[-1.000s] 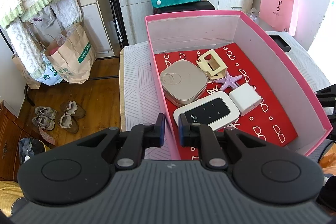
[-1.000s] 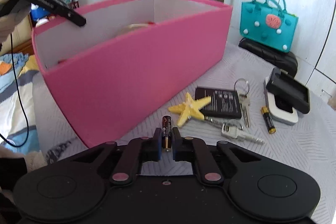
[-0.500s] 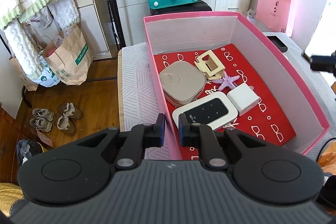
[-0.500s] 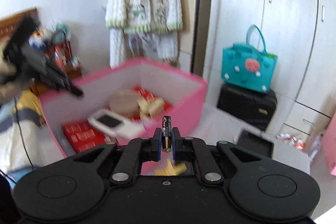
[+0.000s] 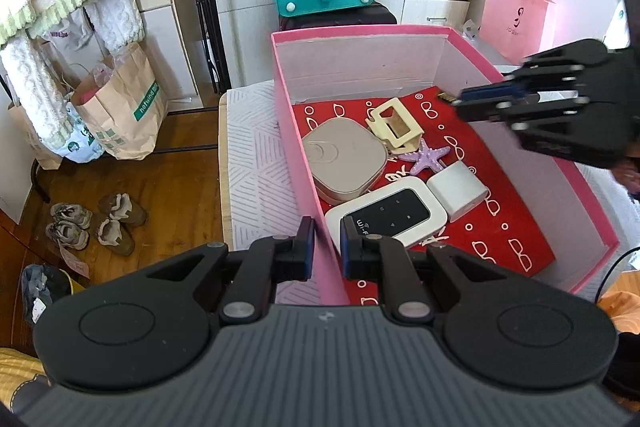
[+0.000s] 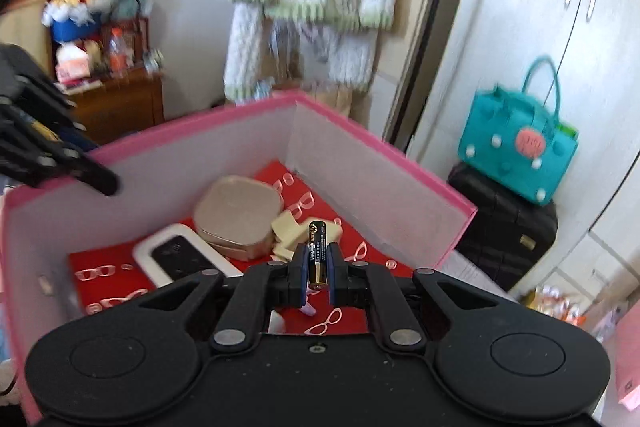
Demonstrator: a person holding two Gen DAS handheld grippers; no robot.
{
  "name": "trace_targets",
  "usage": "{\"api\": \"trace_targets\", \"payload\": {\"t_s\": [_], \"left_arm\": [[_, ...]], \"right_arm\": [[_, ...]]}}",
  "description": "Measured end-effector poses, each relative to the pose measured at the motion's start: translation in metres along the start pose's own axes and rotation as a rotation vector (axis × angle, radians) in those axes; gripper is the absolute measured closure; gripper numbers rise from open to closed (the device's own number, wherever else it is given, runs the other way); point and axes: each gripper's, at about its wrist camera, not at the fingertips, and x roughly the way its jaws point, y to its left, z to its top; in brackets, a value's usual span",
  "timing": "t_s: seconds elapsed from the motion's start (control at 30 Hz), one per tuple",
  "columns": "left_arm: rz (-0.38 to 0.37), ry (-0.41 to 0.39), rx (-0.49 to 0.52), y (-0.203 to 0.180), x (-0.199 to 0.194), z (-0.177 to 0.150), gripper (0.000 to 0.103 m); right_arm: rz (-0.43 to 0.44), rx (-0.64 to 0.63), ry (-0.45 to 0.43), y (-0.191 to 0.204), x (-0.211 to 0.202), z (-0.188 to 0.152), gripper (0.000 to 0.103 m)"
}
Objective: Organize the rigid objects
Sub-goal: 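Carry the AA battery into the pink box and open the right gripper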
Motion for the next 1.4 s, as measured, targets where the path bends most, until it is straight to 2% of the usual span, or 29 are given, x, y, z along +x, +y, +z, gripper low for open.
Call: {"api": "trace_targets", "payload": {"t_s": [0.2,0.27,0.37,0.53,0.63,0.73,0.93,1.1,1.4], "left_arm": [[0.003,0.005,0.012,-0.001,-0.001,0.001,0.091],[0.004,0.008,0.017,-0.002,-0.001,0.002,0.091],[0.02,0.012,0.041,-0.006,0.0,0.003,0.091],[0.055,0.008,0.09,-0.014,0.0,0.002,0.091],[0.071,0.01,0.104,-0.017,0.0,0.002,0.091],[0.084,0.015,0.109,-0.019,0.001,0.003,0.091],[0.109,0.019,0.107,-0.024,0.001,0.003,0.091],[0.129,0.023,0.11,-0.029,0.002,0.004,0.09],[0.14,0.029,0.106,-0.03,0.002,0.004,0.09]], "right_arm": [[-0.057,0.022,0.074,-0.009,0.024,0.005,0.091],[-0.036,0.057,0.075,-0.013,0.022,0.006,0.09],[0.029,0.151,0.049,-0.025,0.008,0.003,0.09],[0.093,0.3,-0.044,-0.046,-0.035,-0.012,0.086],[0.093,0.357,-0.067,-0.053,-0.058,-0.027,0.084],[0.061,0.364,-0.064,-0.054,-0.075,-0.044,0.082],[0.081,0.365,-0.039,-0.051,-0.085,-0.076,0.08],[0.097,0.342,-0.012,-0.047,-0.08,-0.093,0.077],[0.101,0.285,0.029,-0.038,-0.061,-0.11,0.067]]}}
